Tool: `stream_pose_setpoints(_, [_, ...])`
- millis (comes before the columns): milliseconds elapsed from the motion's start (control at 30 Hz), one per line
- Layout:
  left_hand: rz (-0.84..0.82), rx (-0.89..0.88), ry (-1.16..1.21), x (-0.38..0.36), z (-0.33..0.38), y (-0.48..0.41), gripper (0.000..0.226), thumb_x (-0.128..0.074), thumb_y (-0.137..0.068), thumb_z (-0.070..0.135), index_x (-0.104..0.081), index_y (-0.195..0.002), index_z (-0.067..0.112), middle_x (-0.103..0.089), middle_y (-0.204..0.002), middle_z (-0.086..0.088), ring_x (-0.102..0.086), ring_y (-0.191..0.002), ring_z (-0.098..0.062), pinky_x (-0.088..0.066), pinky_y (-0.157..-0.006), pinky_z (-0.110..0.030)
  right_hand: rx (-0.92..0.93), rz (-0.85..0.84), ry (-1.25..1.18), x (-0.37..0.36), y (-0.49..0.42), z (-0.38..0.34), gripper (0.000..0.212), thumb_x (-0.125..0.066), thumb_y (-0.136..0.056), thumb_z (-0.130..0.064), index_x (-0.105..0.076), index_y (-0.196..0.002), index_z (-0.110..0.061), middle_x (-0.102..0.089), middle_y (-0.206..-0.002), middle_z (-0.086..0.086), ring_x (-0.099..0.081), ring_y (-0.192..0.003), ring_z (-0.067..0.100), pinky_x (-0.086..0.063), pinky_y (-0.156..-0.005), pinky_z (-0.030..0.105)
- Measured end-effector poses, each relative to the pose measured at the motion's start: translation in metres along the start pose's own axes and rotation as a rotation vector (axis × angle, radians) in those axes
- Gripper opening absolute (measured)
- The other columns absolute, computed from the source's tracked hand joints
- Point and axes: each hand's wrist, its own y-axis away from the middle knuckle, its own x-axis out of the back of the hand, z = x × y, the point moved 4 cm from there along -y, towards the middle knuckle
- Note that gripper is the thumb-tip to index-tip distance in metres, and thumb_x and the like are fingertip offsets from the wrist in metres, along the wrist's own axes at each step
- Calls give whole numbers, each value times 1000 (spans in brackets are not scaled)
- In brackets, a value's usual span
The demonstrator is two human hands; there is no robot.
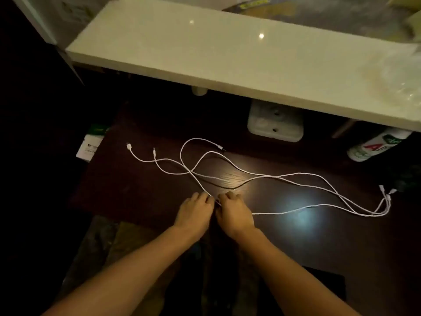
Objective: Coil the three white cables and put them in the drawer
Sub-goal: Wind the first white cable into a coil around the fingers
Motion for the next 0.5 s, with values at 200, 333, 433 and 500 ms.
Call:
stream_pose_setpoints(200, [112,-200,-143,-4,-37,-39,35,-75,-54,9,-70,-88,10,-66,-92,-8,-64,-82,-29,-54,-64,-35,-145,-2,-93,-15,-37,-19,31,-51,-91,-23,-59,-119,-15,-67,-117,12,-61,-108,36,-48,-86,39])
stream_pose_setpoints(333, [95,-324,-188,4,-60,-60,17,-67,-59,10,-70,-76,14,-67,-77,-4,-65,-77,-30,-53,-69,-36,-202,-36,-164,-15,-47,-18,24,-49,-91,-15,-59,-113,-12,-57,-122,15,-59,-108,38,-49,-84,42])
stream_pose_setpoints(433, [-3,-429,-189,12,-68,-74,16,-74,-76,26,-70,-84,13,-69,-84,-5,-66,-86,-30,-49,-82,-36,-209,-91,-219,-13,-47,-15,22,-49,-88,-16,-59,-108,-14,-57,-120,15,-61,-105,39,-51,-85,43])
stream_pose_setpoints(500, [-102,-437,-128,21,-73,-80,33,-56,-93,38,-63,-113,12,-63,-112,-9,-58,-108,-29,-42,-93,-39,-262,-65,-323,-5,-46,-5,17,-51,-89,-20,-63,-101,-18,-68,-109,13,-65,-99,34,-51,-80,37])
